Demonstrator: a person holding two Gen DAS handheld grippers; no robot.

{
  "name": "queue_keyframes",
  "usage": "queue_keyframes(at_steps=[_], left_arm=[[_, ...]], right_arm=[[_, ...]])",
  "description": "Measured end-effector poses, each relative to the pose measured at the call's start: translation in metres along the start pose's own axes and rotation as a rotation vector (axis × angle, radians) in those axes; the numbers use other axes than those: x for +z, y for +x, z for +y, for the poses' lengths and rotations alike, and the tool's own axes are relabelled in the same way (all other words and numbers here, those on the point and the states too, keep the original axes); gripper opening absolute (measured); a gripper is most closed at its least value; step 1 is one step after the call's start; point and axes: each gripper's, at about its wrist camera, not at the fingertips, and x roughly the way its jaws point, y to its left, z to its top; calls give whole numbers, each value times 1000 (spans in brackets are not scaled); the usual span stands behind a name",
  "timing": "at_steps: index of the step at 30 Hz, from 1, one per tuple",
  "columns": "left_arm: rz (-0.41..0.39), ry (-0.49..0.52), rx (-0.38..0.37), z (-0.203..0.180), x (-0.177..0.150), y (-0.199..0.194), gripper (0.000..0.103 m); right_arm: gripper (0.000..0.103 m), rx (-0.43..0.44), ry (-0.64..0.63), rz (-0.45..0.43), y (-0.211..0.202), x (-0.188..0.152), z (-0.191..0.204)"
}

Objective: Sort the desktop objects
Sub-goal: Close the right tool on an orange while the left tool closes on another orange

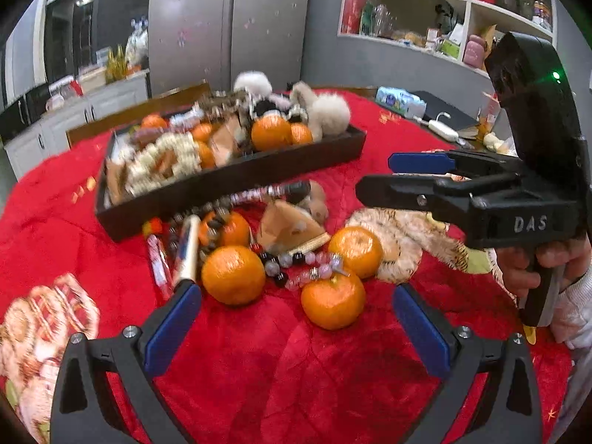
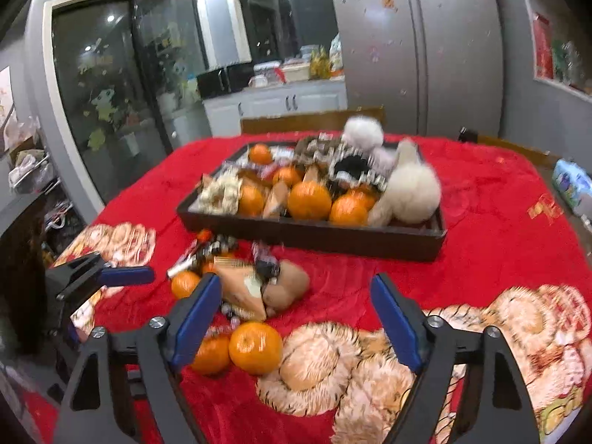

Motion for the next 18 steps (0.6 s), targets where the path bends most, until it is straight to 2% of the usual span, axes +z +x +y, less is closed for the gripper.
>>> queue_keyframes(at_steps=[4,9,13,18], left_arm=[[49,-28,-19,3,-2,11,103],[94,-45,-34,6,-4,21,103],[107,-35,-39,4,-5,23,103],[107,-42,-43,4,-4,24,103]], right_arm=[[74,37,2,74,15,-13,-3],[73,77,-3,145,29,-23,-2],[70,156,30,192,38,-31,-6],[70,156,31,192,36,-32,-5]])
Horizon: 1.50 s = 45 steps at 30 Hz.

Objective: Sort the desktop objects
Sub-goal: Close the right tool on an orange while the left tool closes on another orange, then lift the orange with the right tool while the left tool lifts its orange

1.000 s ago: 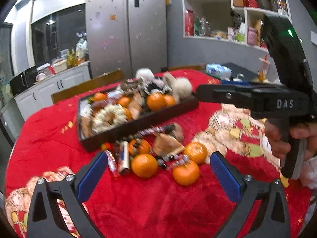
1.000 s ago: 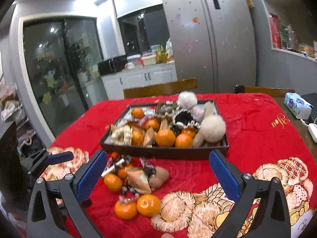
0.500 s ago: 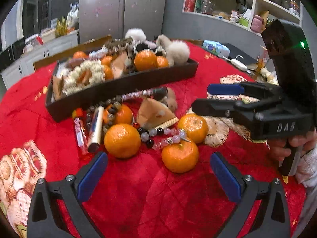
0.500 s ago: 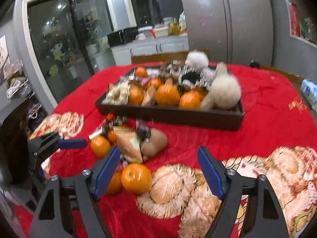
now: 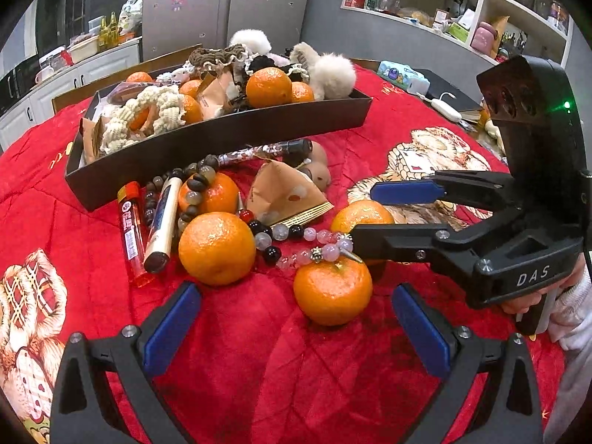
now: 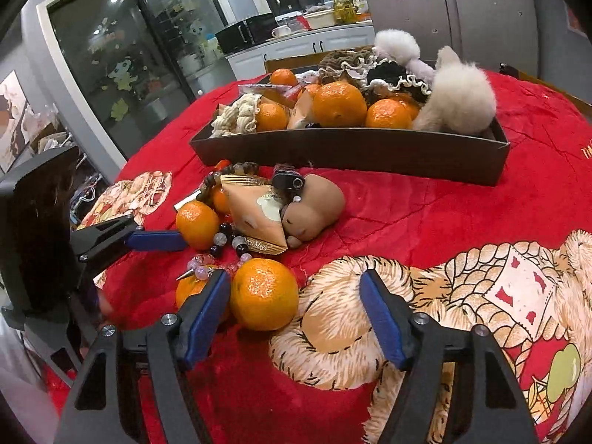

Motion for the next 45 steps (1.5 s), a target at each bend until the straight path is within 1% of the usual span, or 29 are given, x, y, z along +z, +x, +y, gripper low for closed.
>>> queue_keyframes(at_steps=[1,3,5,6,7,8,9,10,11,12,15,16,18,20,22,28,31,35,37,41,45], left_arm=[[-1,-2,-1,0,0,0,103],[-3,-5,-10,0,0,-1,103],[-5,7,-55,-1,-1,-3,102],[-6,18,-81,-4,-2,-3,98],[-3,31,-92,-7,-2,-3,95],[-2,49,-95,-11,-2,-4,91],[0,59,-100,-13,-2,-3,85],[-1,66,-103,-15,-2,-3,83],[-3,68,-103,-16,-2,-3,77],[-6,65,-104,-15,-3,-3,68],[-11,40,-106,-10,-2,-4,58],[-13,34,-103,-9,-2,-5,56],[-15,31,-93,-9,-1,-5,48],[-17,28,-89,-7,-2,-4,44],[-16,28,-92,-6,-2,-4,44],[-14,54,-63,-11,-3,-4,44],[-17,40,-78,-8,-2,-4,44],[-23,-11,-129,3,-3,-5,43],[-26,-25,-140,5,-3,-6,42],[-33,-13,-115,1,-3,-8,41],[-54,-3,-73,-2,-4,-12,41]], right_arm=[[69,0,0,1,0,-1,0],[60,11,2,-1,-2,-1,0],[48,39,13,2,-2,0,0],[43,43,16,5,-2,-1,1],[32,47,12,11,-1,-2,3],[31,45,1,21,0,-3,6],[30,33,-13,21,0,-4,9],[30,31,-19,20,-1,-4,10],[30,30,-17,20,-1,-4,10],[30,35,-11,18,-1,-4,9],[30,58,15,18,-1,-3,5],[30,59,16,17,-1,-3,4],[30,49,7,16,-1,-3,6],[30,39,-3,15,-2,-4,7],[30,35,-7,14,-2,-5,7],[30,32,-8,12,-2,-4,8],[30,28,-9,11,-3,-4,7],[30,28,-6,11,-1,-5,8],[30,32,-3,11,-1,-5,7],[30,34,-1,11,-1,-5,5],[30,34,-1,11,-1,-5,6]])
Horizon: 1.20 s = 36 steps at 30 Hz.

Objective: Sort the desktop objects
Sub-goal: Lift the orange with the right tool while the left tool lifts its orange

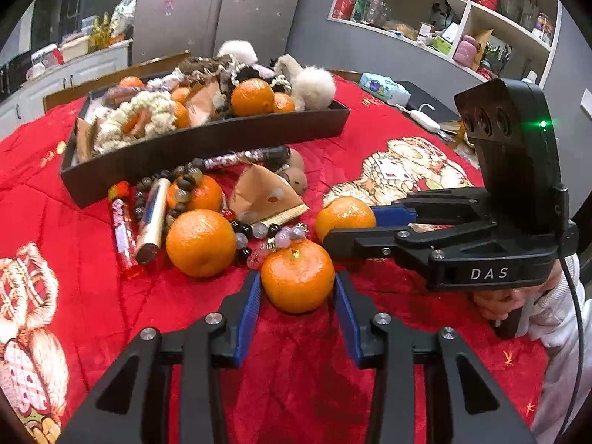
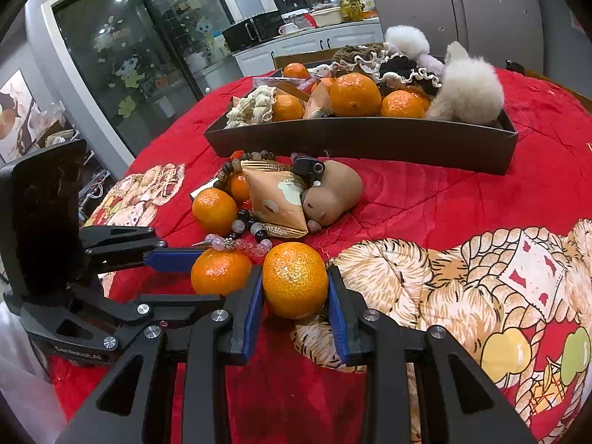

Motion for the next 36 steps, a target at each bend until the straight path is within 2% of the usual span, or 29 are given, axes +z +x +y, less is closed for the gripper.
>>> queue_keyframes(at_steps=[9,14,19,36], left_arm=[[-92,13,39,-2,0,-18,41],[-125,14,103,3,0,-27,41],[-171,1,127,13,0,-37,41],[-154,17,139,10,0,-33,41]], right_arm=[[31,-12,-10,-19,-3,0,4],[31,-27,-36,-52,-10,0,8],[31,-35,-53,-84,-16,0,11],[31,-32,-22,-76,-13,0,4]])
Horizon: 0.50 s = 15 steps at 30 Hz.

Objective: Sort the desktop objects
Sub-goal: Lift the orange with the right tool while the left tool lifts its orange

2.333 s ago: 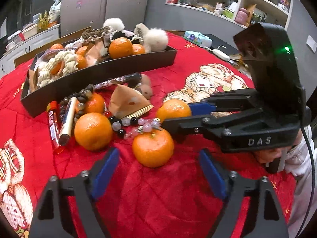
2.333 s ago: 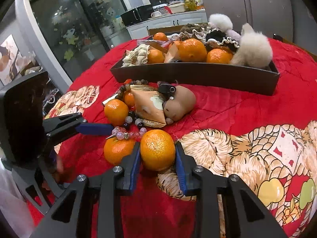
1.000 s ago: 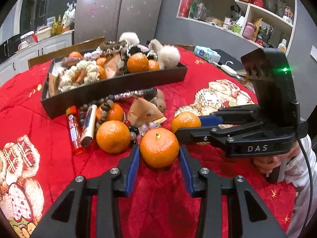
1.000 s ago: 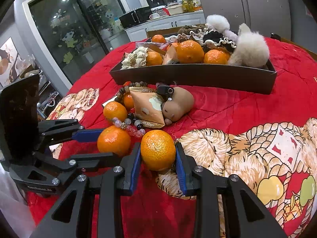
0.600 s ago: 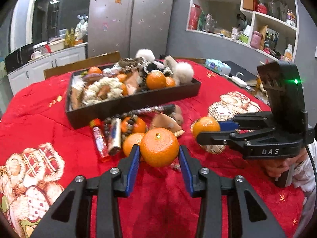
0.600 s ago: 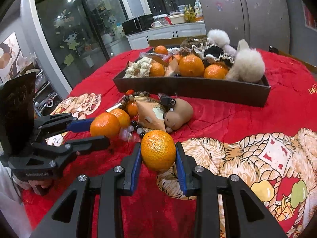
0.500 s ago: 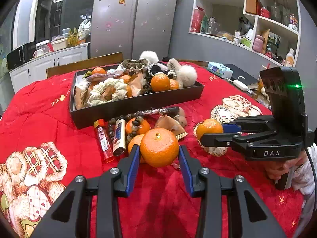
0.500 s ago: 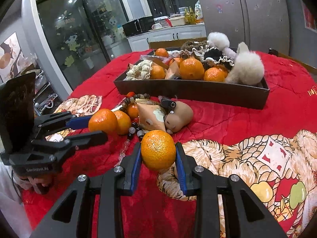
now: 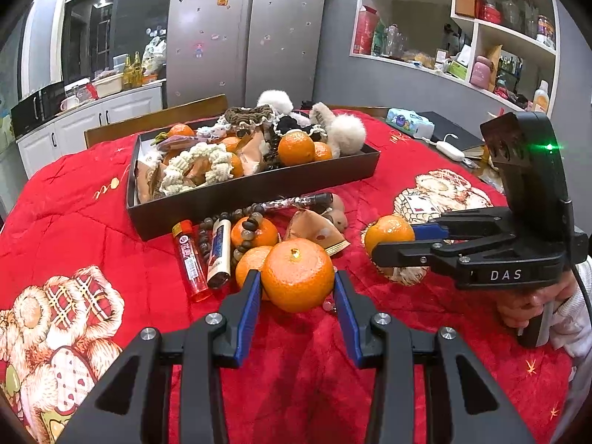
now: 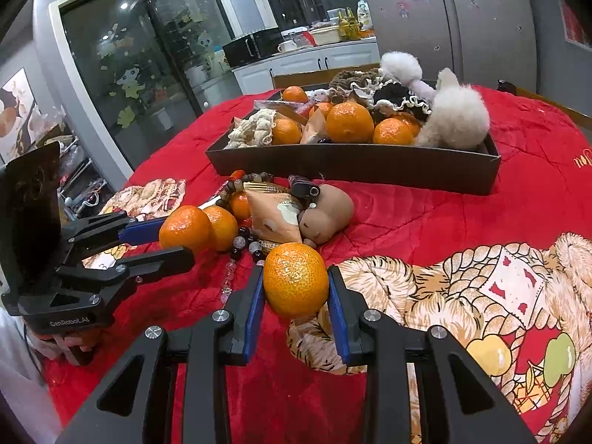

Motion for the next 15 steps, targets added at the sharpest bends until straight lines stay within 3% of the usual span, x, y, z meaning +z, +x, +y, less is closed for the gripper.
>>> queue_keyframes(at_steps=[15], left_arm=[[9,-65,-21,8,6,2,41]], right_arm=[[31,-8,27,-50,-16,9,-2]])
